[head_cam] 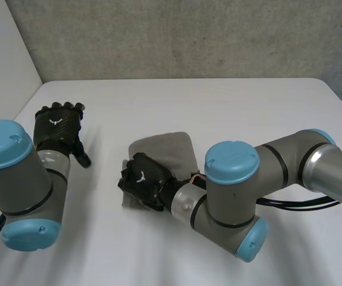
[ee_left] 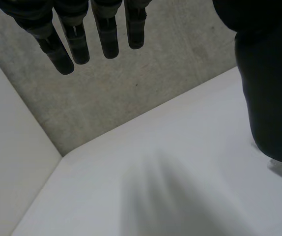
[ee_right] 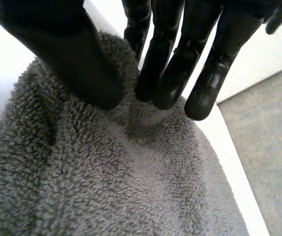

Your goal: Fold the towel.

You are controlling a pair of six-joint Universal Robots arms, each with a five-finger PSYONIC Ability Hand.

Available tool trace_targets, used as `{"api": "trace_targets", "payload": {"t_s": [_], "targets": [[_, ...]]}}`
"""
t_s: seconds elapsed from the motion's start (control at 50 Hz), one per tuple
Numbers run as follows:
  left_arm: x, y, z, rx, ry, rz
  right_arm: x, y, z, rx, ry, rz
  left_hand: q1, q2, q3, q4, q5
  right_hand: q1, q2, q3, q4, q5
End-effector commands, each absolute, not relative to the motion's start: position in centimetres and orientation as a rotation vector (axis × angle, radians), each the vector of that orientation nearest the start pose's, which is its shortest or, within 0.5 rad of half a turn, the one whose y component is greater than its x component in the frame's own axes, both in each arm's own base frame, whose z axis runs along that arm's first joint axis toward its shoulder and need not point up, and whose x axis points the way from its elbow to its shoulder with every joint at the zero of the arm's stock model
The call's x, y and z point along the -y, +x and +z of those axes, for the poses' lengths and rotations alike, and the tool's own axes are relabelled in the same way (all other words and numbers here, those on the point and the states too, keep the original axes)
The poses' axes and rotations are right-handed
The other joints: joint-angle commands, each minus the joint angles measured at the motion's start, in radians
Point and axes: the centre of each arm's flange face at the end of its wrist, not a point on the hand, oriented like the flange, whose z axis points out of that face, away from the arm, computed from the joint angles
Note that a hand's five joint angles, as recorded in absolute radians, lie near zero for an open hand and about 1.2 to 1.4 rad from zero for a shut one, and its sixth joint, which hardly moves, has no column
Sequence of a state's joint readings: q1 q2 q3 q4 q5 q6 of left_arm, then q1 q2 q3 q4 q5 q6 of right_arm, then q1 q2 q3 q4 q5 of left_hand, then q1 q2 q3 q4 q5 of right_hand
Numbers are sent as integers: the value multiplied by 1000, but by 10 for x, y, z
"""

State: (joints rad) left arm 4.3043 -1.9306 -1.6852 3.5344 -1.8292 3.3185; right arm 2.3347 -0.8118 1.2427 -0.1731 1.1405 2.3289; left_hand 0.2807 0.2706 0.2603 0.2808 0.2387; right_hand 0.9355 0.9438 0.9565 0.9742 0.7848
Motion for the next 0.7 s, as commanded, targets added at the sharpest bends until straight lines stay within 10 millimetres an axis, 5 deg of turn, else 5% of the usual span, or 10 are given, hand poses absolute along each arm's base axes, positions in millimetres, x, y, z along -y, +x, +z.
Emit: {"api": "trace_targets", "payload": {"t_s": [0.02, 0.16, 0.28, 0.4, 0.58, 0.7], "targets": [[286, -252, 197, -2245, 447, -2184, 194, 394, 209, -1442, -1411, -1810, -76, -66, -56, -76, -209, -683, -691, -704, -721, -706], [285, -268, 208, -2270, 468, -2289, 218, 363, 236, -1561, -1146, -1851, -67, -57, -47, -67, -200, -761, -769, -782, -800, -785], [281, -284, 209, -2340, 477, -2354, 245, 338, 227, -1751, -979, -1823, -64, -54, -44, -64, -197, -761, -769, -782, -800, -785], [269, -306, 185, -2444, 580, -2307, 258, 328, 222, -1837, -879, -1792, -70, -60, -50, -70, -203, -761, -769, -782, -800, -785], [256, -308, 132, -2611, 698, -2014, 269, 337, 166, -2002, -891, -1590, -102, -92, -82, -102, -235, -761, -769, -782, -800, -785], [255, -308, 116, -2646, 733, -1922, 271, 342, 133, -2093, -915, -1469, -102, -92, -82, -102, -235, -761, -769, -782, -800, -785]]}}
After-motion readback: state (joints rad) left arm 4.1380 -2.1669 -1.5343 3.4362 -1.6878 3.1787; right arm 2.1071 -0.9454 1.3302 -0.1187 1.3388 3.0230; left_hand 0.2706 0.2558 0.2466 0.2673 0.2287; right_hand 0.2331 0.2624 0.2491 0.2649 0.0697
